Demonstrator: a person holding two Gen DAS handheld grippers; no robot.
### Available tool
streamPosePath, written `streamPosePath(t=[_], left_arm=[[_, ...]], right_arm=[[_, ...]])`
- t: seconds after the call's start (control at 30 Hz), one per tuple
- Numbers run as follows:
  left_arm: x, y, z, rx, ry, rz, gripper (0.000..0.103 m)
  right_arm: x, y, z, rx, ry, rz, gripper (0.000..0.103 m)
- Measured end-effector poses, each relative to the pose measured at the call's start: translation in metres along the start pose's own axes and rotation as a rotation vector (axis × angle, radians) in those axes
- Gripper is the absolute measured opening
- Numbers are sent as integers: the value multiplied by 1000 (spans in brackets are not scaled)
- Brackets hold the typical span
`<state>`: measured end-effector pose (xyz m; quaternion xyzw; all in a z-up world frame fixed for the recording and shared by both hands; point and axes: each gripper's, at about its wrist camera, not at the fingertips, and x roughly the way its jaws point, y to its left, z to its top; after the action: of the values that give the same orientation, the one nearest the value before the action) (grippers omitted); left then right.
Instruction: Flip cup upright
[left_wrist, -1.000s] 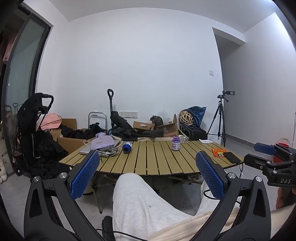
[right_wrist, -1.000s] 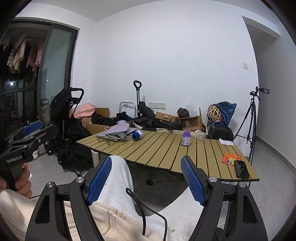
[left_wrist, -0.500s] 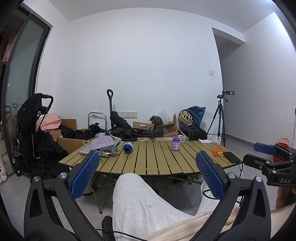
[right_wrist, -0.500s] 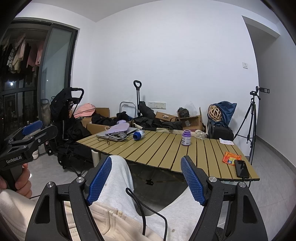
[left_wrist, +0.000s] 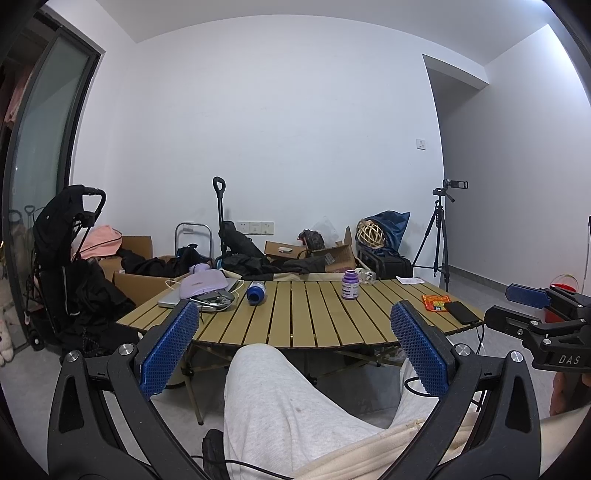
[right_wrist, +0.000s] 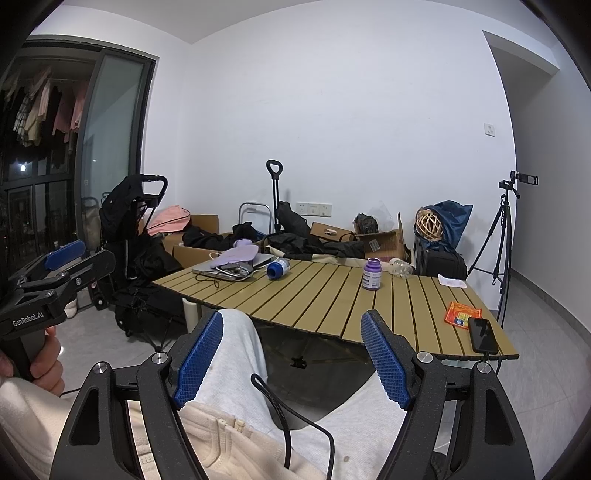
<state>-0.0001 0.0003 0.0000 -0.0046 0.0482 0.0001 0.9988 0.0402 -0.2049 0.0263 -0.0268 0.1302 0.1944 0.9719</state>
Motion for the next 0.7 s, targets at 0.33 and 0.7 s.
streamPosePath(t=[0.33, 0.7], left_arm=[[0, 0, 0, 1, 1, 0, 103], [0, 0, 0, 1, 0, 0, 103]], right_arm=[[-1, -1, 1, 1, 0, 1, 82], [-1, -2, 1, 1, 0, 5, 82]])
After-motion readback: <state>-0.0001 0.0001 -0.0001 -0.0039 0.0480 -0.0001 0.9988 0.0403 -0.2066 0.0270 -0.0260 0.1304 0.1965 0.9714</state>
